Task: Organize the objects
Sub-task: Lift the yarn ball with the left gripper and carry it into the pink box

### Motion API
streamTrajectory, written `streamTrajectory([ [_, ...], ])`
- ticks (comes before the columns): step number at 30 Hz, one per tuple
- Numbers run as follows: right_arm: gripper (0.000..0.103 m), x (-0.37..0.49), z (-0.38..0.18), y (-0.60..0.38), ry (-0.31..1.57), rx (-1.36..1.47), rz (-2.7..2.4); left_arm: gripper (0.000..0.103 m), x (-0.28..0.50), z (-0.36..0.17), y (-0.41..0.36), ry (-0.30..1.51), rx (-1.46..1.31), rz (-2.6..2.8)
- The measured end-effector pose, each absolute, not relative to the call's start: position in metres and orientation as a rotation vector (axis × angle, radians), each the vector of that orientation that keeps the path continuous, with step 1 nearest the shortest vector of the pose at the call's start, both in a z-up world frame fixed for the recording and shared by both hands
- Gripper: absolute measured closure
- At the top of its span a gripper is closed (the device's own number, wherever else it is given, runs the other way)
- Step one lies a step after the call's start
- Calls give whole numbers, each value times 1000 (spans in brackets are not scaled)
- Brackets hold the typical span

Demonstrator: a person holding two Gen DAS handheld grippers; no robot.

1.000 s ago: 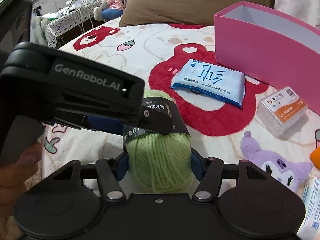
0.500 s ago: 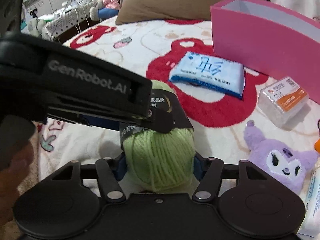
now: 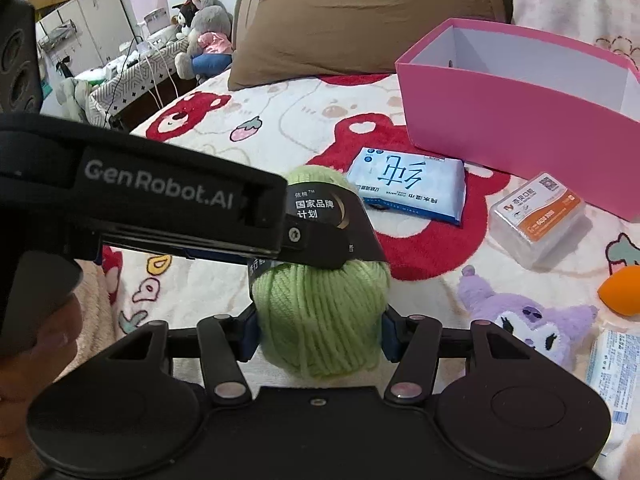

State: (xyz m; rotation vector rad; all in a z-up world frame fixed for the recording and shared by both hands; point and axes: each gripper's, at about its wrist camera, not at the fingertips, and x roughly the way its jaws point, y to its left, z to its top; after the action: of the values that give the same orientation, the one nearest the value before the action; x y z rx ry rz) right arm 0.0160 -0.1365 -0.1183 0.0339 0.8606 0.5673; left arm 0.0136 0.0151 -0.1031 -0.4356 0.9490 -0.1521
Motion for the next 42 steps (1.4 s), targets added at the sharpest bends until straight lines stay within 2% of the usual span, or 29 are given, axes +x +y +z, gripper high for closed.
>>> streamTrajectory([
  [3,38,11,-110,-141,832,45,584,49,18,-93,14,954,-433,-185],
  [22,39,19,-35,-152,688,22,477,49,45,-16,6,878,-386,-310],
  [32,39,46,-11,-171,667,58,416,49,81,15,-22,875,-271,-391],
  [42,40,94,2,-194,667,88,295,49,143,24,-46,851,-241,-500],
])
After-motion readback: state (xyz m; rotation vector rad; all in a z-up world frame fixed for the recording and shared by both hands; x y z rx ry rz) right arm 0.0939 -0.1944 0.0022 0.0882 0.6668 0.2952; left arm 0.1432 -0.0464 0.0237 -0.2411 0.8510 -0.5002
